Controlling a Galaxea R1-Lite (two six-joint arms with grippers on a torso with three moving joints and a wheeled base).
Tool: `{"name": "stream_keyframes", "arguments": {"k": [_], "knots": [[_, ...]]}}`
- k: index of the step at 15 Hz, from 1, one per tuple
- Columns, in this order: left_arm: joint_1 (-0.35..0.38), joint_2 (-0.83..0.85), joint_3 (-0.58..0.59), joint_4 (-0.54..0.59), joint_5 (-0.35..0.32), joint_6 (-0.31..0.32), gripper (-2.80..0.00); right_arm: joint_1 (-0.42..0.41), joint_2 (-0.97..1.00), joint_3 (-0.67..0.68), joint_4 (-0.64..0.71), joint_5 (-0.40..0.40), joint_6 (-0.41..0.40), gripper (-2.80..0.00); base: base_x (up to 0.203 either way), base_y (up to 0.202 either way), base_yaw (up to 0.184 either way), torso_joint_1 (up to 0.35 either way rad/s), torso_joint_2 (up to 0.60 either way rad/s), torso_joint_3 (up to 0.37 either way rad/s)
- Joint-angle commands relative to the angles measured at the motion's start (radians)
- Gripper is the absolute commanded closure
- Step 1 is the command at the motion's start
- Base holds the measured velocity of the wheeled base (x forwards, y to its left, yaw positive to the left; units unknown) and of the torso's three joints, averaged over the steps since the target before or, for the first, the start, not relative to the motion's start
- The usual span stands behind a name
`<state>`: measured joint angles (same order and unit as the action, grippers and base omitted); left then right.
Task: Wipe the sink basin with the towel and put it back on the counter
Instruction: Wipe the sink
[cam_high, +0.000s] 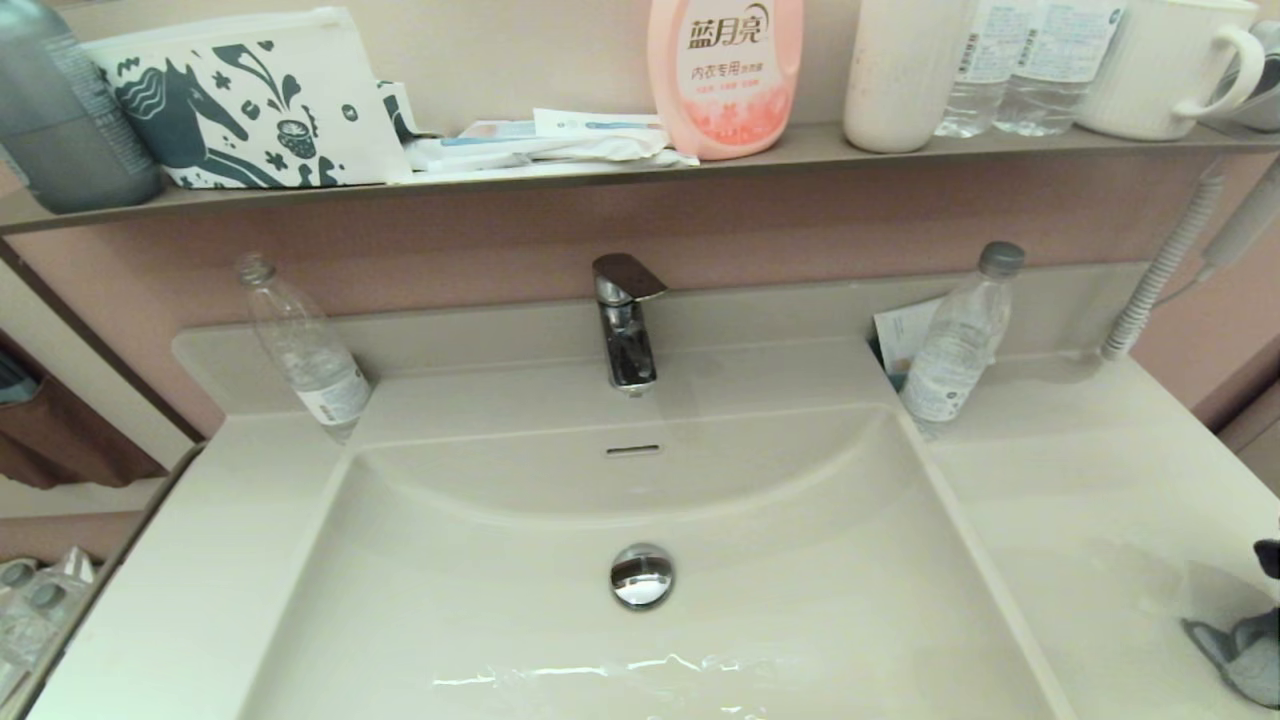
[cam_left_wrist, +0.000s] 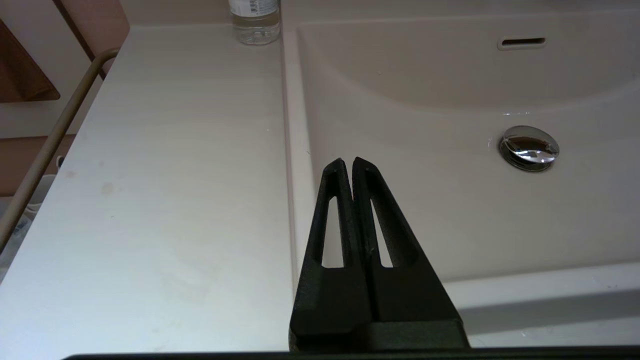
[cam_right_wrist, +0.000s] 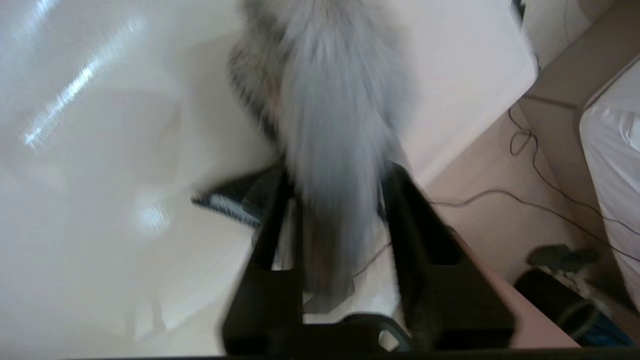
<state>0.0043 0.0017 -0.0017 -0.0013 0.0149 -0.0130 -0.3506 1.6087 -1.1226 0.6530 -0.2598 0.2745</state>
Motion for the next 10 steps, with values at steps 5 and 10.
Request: {"name": "stream_keyframes", "arguments": {"k": [5, 10], "knots": [[0.000, 0.001, 0.000, 0.000, 0.000, -0.001, 0.00, -0.001, -0.016, -0.095, 0.041, 0.005, 0.003, -2.80, 0.000, 0.000, 0.000, 0.000, 0.00, 0.000], [0.000, 0.001, 0.000, 0.000, 0.000, -0.001, 0.00, -0.002, -0.033, -0.092, 0.081, 0.020, 0.003, -2.80, 0.000, 0.000, 0.000, 0.000, 0.00, 0.000]]}}
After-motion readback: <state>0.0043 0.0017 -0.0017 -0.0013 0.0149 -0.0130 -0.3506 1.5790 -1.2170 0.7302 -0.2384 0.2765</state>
